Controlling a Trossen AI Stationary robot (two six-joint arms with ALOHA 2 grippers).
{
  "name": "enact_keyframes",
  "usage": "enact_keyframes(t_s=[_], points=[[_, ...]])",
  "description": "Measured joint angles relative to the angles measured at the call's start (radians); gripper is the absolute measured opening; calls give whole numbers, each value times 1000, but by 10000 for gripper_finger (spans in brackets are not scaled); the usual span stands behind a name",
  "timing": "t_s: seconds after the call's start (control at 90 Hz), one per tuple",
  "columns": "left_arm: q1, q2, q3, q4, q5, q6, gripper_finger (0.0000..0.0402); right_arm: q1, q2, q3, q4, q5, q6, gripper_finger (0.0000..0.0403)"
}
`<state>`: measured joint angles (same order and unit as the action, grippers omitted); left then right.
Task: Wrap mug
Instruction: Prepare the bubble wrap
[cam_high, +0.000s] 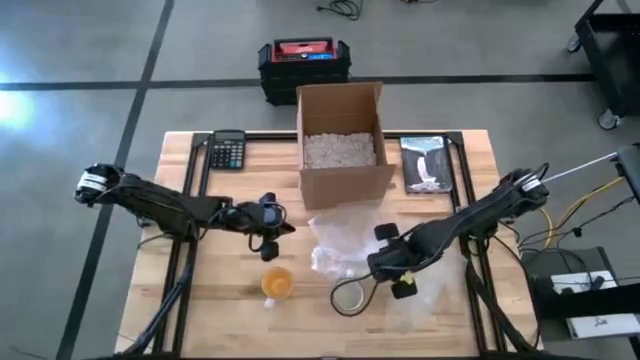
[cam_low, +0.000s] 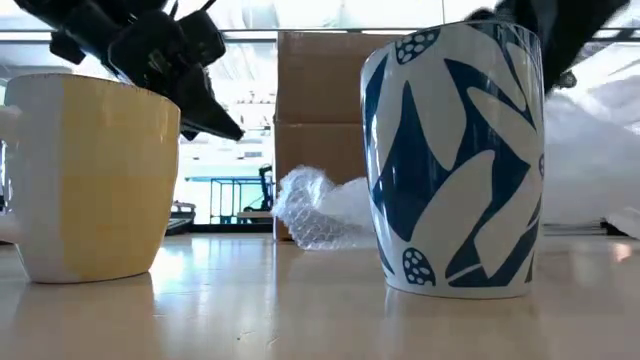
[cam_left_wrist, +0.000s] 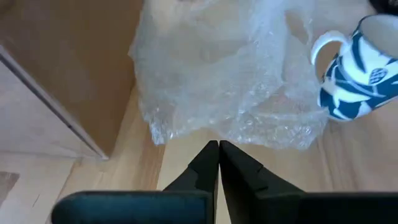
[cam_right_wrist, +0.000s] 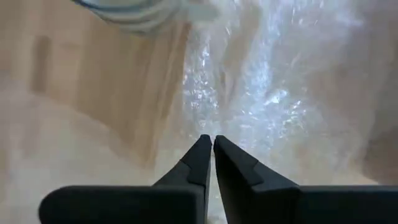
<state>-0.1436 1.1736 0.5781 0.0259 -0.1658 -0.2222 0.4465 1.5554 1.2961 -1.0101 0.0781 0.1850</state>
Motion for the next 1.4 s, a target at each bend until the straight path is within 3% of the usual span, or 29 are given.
enact_keyframes(t_s=[0.211, 0.433, 0.711, 0.833, 1.189, 1.3, 1.4], points=[[0, -51, -1, -7, 0, 9, 0, -14, -61, 59, -9, 114, -62, 0], [0, -74, 58, -1, 0, 73, 0, -79, -91, 165, 43, 313, -193, 0], [0, -29, 194, -6, 0, 120, 7, -195, -61, 173, 142, 345, -265, 0], [0, 0, 249, -8, 0, 126, 47, -219, -45, 172, 176, 353, -297, 0], [2, 192, 355, -28, 0, 109, 233, -223, -38, 172, 264, 368, -341, 0], [2, 245, 397, -60, 0, 85, 260, -223, -38, 172, 269, 400, -343, 0], [3, 285, 434, -111, -3, 82, 251, -223, -38, 176, 269, 402, -343, 0]])
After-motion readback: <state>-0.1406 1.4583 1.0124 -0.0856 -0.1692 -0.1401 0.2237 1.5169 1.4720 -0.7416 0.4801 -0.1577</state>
